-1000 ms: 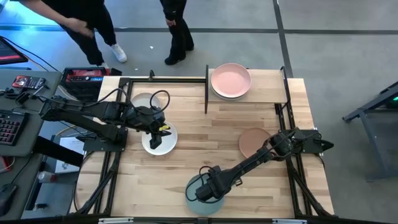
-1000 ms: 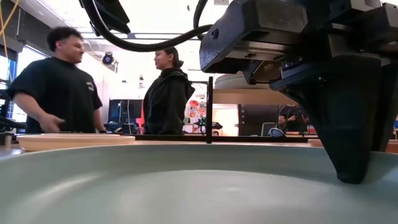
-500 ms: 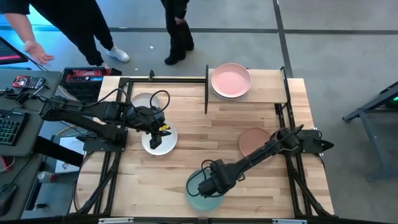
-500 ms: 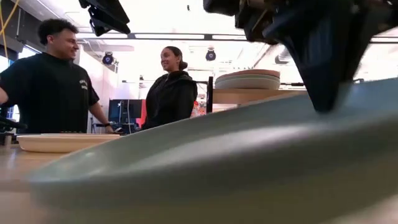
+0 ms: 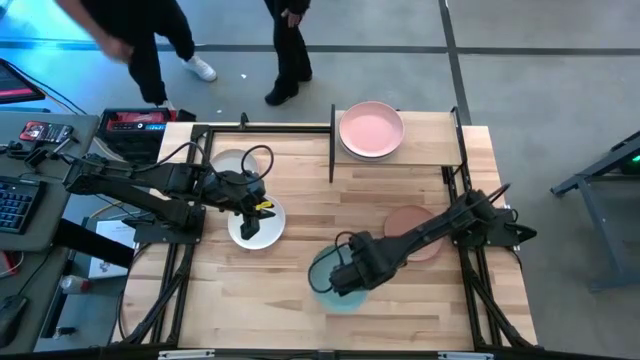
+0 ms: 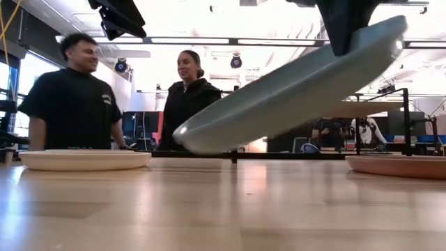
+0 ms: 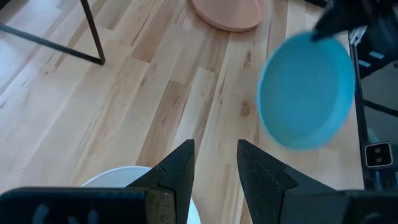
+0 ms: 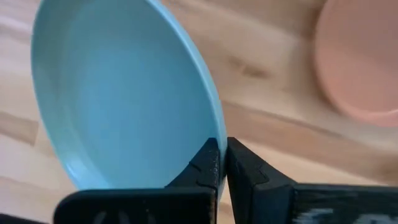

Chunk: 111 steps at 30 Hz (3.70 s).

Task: Place and stack plates onto a shelf
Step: Put the blue plate on the shelf

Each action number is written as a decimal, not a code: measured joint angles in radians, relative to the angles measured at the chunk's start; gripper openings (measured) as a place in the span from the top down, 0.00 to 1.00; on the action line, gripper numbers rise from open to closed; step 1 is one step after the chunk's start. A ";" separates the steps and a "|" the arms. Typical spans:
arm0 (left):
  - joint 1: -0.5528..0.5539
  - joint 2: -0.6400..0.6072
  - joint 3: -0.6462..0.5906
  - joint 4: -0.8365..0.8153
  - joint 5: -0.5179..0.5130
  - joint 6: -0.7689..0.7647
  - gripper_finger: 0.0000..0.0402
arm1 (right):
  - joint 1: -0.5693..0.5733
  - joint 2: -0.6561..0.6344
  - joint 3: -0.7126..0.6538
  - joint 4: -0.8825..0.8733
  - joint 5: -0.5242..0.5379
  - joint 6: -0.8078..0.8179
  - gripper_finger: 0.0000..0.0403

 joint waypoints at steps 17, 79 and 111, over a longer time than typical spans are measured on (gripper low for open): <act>0.007 0.000 0.000 0.001 -0.083 0.074 0.72 | -0.262 -0.318 -0.001 -0.138 0.235 -0.359 1.00; 0.480 0.000 0.000 0.007 -0.108 0.124 0.72 | -1.292 -0.742 -0.303 -0.131 0.400 -0.940 1.00; 0.480 0.000 0.000 0.007 -0.108 0.145 0.72 | -1.292 -0.809 -0.564 -0.049 0.363 -0.765 1.00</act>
